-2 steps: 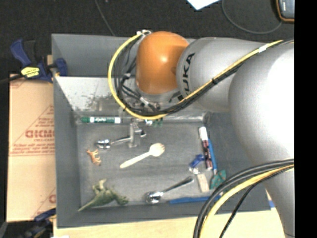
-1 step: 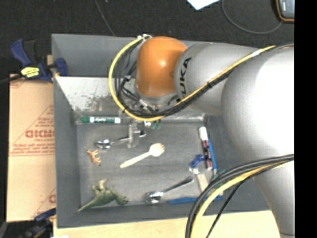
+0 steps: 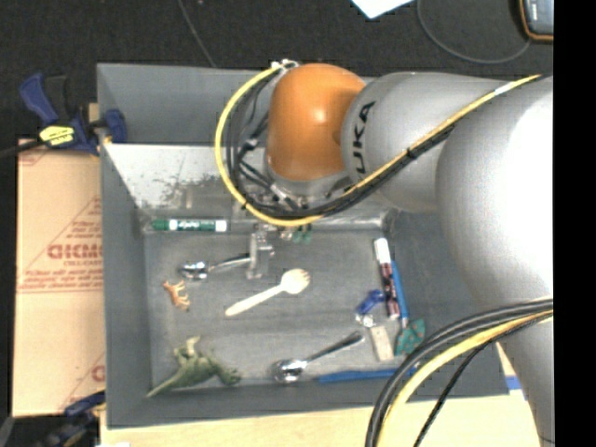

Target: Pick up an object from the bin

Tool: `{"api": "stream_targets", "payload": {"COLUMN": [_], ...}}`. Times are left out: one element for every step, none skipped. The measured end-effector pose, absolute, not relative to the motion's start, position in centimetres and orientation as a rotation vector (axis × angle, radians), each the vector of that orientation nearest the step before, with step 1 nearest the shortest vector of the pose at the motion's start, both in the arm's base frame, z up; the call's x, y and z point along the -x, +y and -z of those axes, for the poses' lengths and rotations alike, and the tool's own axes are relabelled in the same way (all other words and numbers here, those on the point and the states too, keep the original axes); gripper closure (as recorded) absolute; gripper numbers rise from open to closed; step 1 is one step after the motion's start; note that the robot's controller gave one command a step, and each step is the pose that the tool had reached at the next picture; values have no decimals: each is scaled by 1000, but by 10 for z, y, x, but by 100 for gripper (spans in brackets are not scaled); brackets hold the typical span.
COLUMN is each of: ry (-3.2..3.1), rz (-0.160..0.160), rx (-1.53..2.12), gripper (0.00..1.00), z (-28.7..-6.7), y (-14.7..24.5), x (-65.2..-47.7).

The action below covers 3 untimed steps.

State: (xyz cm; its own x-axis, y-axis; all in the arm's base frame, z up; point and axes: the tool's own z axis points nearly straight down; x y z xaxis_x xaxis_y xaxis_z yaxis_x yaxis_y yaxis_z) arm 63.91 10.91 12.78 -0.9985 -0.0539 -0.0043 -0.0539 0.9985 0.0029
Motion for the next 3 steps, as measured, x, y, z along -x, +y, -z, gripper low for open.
{"api": "stream_targets", "payload": {"ry": [3135,3125,3125], "rz": [-11,-12,-12], "rx": [9,-90,-92], "gripper": [0,100,100], "z": [-71,-72,-72], "y": [93,98,98], "x": [-639,-631,-631]}}
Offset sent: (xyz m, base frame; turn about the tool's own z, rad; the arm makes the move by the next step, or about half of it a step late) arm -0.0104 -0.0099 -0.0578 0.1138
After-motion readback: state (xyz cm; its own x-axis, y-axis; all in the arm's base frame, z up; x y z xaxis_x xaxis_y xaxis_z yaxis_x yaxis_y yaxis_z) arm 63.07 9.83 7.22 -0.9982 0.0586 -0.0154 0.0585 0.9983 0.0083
